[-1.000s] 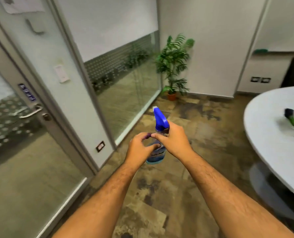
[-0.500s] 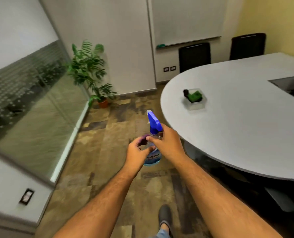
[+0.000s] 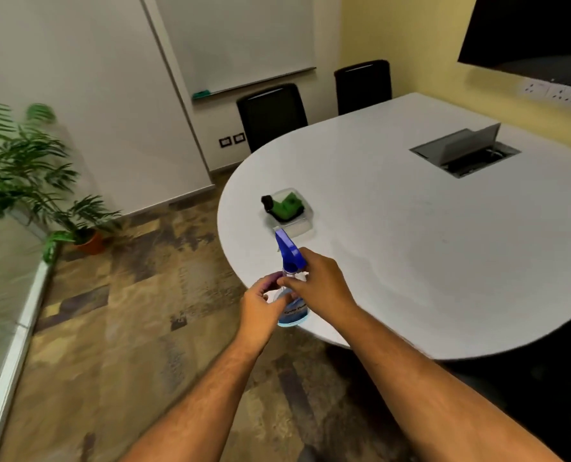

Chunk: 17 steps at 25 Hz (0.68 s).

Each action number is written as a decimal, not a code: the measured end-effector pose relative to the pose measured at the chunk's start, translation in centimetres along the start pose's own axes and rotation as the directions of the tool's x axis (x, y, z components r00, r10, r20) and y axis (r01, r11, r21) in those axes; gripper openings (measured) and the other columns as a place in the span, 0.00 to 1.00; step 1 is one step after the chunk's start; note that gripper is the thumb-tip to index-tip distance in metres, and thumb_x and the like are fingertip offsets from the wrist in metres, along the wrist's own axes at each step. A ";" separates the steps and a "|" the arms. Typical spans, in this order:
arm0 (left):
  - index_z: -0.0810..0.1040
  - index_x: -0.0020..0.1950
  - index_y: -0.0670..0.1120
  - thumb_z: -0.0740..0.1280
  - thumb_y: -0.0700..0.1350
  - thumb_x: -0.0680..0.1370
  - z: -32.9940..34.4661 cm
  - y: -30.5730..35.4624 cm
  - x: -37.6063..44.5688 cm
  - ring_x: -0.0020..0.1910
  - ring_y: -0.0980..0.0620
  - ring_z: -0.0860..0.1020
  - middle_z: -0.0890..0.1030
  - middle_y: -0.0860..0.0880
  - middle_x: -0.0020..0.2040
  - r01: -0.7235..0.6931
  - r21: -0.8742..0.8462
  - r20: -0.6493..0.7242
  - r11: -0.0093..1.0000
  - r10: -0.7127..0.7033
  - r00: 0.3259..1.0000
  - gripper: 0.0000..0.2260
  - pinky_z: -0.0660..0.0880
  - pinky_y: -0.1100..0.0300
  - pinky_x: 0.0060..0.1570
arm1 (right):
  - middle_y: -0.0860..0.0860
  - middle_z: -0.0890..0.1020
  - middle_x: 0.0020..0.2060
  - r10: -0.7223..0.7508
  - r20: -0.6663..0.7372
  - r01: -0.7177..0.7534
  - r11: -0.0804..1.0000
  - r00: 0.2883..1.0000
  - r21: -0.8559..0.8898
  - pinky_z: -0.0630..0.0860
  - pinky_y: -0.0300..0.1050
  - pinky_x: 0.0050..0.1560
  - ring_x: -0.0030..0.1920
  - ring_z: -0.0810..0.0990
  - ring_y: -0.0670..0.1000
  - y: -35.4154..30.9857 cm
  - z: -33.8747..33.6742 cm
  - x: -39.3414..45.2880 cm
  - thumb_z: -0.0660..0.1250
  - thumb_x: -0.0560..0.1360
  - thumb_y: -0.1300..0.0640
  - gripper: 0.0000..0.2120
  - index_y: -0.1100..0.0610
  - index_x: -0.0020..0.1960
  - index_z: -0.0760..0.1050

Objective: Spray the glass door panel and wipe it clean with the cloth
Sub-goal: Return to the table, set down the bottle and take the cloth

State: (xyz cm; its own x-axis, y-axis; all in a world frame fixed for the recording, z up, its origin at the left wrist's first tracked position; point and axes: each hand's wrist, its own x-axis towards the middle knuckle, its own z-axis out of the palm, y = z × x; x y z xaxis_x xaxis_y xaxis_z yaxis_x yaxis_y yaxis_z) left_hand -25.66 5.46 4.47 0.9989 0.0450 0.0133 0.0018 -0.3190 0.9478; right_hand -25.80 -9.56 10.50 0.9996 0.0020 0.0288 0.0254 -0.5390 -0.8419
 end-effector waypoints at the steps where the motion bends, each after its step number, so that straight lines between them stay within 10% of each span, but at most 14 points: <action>1: 0.84 0.64 0.51 0.76 0.40 0.77 0.9 0.2 1.5 0.58 0.52 0.84 0.87 0.52 0.57 -0.001 0.008 0.025 1.000 0.001 1.000 0.16 0.79 0.41 0.66 | 0.50 0.86 0.59 0.009 -0.018 -0.009 1.000 1.000 -0.006 0.83 0.45 0.56 0.56 0.84 0.52 0.6 -0.5 1.4 0.78 0.76 0.50 0.21 0.51 0.66 0.76; 17: 0.79 0.70 0.53 0.70 0.44 0.83 7.1 1.9 18.5 0.65 0.56 0.79 0.81 0.55 0.64 0.151 0.004 -0.014 0.989 -0.151 0.988 0.15 0.76 0.60 0.65 | 0.53 0.84 0.62 0.022 -0.059 -0.018 0.998 0.998 0.052 0.82 0.47 0.60 0.59 0.83 0.53 5.9 -1.4 20.2 0.73 0.80 0.48 0.25 0.54 0.73 0.72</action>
State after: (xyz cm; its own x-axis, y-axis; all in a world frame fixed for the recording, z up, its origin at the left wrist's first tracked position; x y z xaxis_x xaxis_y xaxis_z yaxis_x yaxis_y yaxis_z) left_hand -6.80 -1.06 4.29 0.9865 0.1059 -0.1252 0.1525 -0.3120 0.9378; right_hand -5.51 -13.91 6.84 0.9974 -0.0591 0.0423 0.0076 -0.4947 -0.8690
